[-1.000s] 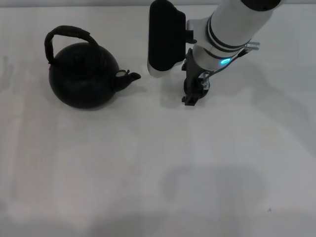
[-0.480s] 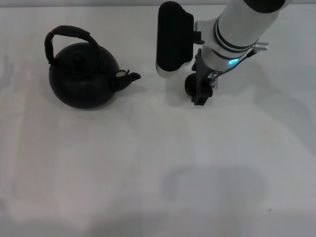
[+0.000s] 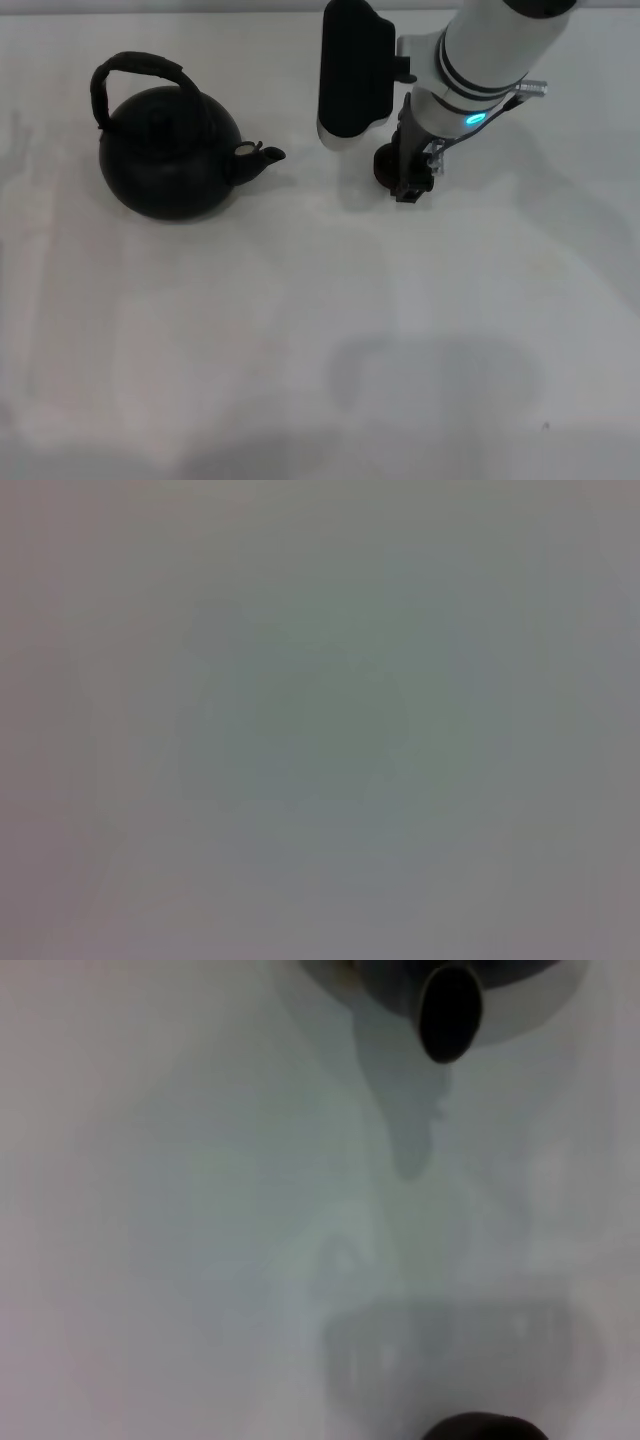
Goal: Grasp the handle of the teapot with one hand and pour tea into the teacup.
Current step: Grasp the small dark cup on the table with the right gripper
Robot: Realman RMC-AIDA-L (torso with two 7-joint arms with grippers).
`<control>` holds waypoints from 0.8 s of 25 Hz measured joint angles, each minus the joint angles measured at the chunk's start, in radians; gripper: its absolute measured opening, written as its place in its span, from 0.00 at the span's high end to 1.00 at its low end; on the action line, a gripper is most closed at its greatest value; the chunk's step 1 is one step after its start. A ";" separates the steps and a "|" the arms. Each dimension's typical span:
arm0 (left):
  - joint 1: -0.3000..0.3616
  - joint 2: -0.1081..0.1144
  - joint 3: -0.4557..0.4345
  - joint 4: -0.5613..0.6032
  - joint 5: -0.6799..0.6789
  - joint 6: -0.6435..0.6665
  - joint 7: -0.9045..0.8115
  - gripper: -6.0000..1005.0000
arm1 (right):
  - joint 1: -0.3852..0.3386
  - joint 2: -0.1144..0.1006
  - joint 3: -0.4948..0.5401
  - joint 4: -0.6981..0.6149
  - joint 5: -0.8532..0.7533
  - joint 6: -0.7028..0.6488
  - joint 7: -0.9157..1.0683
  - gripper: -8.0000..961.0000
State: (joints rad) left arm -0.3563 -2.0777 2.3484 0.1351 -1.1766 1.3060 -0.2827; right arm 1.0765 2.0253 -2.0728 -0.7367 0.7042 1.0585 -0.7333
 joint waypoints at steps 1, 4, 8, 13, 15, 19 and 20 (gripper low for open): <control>0.000 0.000 0.000 0.000 0.000 0.000 0.000 0.14 | 0.001 -0.001 0.003 -0.003 0.000 0.001 -0.001 0.18; 0.000 -0.001 0.003 0.000 0.000 0.000 0.000 0.14 | -0.003 -0.001 0.019 -0.026 0.000 0.021 -0.008 0.26; 0.001 0.000 0.001 0.000 0.000 0.001 -0.001 0.14 | -0.009 -0.002 0.034 -0.047 0.000 0.038 -0.017 0.45; 0.001 0.000 0.002 0.000 0.000 0.001 -0.001 0.14 | -0.014 -0.002 0.044 -0.050 0.000 0.041 -0.020 0.57; 0.001 0.001 0.001 0.000 0.000 0.001 -0.001 0.14 | -0.015 -0.002 0.044 -0.050 0.000 0.045 -0.021 0.58; 0.001 0.001 -0.002 0.000 0.000 0.000 0.000 0.14 | -0.010 0.001 0.041 -0.052 0.000 0.068 -0.021 0.60; 0.001 0.002 -0.003 0.000 0.000 0.000 0.000 0.14 | -0.010 0.002 0.039 -0.052 0.000 0.071 -0.021 0.60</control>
State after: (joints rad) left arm -0.3558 -2.0761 2.3457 0.1349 -1.1765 1.3062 -0.2832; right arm 1.0666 2.0273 -2.0339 -0.7892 0.7041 1.1293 -0.7543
